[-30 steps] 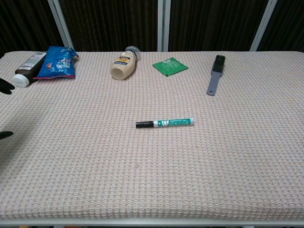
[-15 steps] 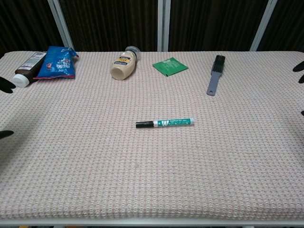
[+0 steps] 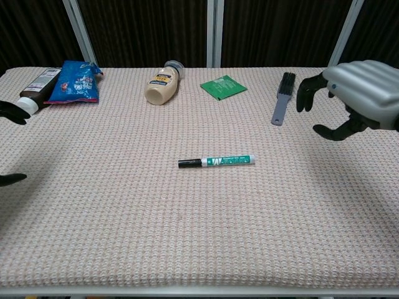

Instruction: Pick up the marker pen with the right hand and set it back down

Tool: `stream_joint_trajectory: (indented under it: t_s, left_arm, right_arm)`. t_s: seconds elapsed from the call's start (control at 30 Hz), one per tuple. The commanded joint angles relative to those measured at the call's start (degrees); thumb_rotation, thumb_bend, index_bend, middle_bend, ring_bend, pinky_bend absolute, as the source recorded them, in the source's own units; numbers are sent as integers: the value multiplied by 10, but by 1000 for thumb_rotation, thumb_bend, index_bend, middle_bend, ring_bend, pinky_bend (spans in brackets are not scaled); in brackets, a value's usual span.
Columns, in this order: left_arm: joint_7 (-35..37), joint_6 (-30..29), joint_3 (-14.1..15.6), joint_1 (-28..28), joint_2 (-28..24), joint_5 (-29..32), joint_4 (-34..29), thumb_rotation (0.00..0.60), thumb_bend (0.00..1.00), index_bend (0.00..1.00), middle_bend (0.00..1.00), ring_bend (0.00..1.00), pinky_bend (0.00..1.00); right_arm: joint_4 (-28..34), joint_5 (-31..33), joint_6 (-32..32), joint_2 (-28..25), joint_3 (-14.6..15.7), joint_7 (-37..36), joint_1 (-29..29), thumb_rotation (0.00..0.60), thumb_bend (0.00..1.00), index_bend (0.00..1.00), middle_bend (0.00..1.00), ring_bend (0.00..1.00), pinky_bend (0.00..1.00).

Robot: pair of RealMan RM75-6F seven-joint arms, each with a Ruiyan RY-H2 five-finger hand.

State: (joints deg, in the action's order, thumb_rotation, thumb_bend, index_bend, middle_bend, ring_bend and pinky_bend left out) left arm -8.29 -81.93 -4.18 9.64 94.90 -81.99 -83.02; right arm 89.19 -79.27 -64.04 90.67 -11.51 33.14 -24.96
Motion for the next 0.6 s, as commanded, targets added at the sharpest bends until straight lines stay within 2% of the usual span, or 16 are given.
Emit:
stream_joint_trajectory:
  t_s: [0.03, 0.23, 0.6]
  left_arm:
    - [1, 4, 0, 2, 0, 1, -2, 600, 67, 238, 245, 142, 165]
    - [31, 16, 0, 3, -9, 7, -17, 600, 67, 238, 245, 142, 166]
    - [62, 25, 4, 5, -18, 6, -16, 600, 67, 237, 244, 142, 166]
  right_arm:
    - [-30, 36, 45, 26, 7, 32, -29, 600, 245, 438, 417, 244, 338]
    - [-67, 58, 55, 73, 13, 55, -53, 600, 243, 440, 413, 244, 339]
    - [-91, 106, 46, 128, 6, 92, -77, 600, 253, 439, 422, 243, 334]
